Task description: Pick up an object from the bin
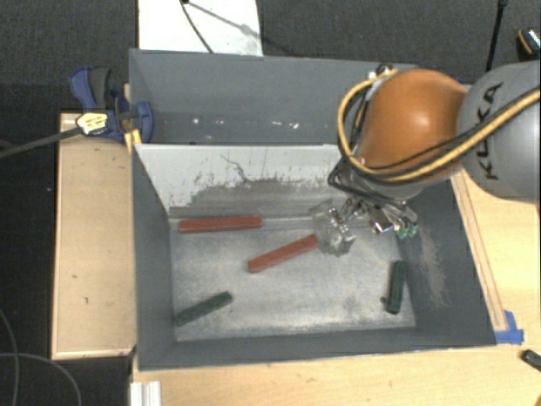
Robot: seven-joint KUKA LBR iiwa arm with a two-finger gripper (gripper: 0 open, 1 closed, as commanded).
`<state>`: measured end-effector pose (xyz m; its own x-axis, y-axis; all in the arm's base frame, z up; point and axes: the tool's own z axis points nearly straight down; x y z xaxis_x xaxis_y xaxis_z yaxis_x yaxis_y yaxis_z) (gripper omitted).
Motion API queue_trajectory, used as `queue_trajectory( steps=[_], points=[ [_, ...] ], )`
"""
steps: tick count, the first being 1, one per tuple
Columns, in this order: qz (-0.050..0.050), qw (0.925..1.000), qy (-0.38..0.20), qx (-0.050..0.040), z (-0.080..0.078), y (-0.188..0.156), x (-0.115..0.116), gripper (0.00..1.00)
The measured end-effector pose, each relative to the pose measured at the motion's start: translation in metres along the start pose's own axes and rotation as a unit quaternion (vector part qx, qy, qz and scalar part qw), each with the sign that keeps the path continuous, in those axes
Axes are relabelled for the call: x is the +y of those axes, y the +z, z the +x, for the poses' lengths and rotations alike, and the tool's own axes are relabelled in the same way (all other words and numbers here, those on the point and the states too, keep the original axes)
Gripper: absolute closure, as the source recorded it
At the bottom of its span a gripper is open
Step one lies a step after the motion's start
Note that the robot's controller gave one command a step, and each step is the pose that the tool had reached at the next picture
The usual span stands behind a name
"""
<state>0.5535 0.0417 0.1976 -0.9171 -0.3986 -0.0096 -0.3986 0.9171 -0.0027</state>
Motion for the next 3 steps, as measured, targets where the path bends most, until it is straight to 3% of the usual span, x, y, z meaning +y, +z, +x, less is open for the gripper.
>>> queue_trajectory(
  steps=[1, 2, 3],
  points=[
    [-0.001, 1.0000, 0.002, 0.0029, 0.001, 0.003, 0.001, 0.00],
    [-0.003, 0.9998, -0.018, 0.0082, 0.045, 0.131, 0.018, 0.00],
    [-0.002, 0.9998, -0.018, 0.0039, 0.042, 0.127, 0.017, 1.00]
  ],
)
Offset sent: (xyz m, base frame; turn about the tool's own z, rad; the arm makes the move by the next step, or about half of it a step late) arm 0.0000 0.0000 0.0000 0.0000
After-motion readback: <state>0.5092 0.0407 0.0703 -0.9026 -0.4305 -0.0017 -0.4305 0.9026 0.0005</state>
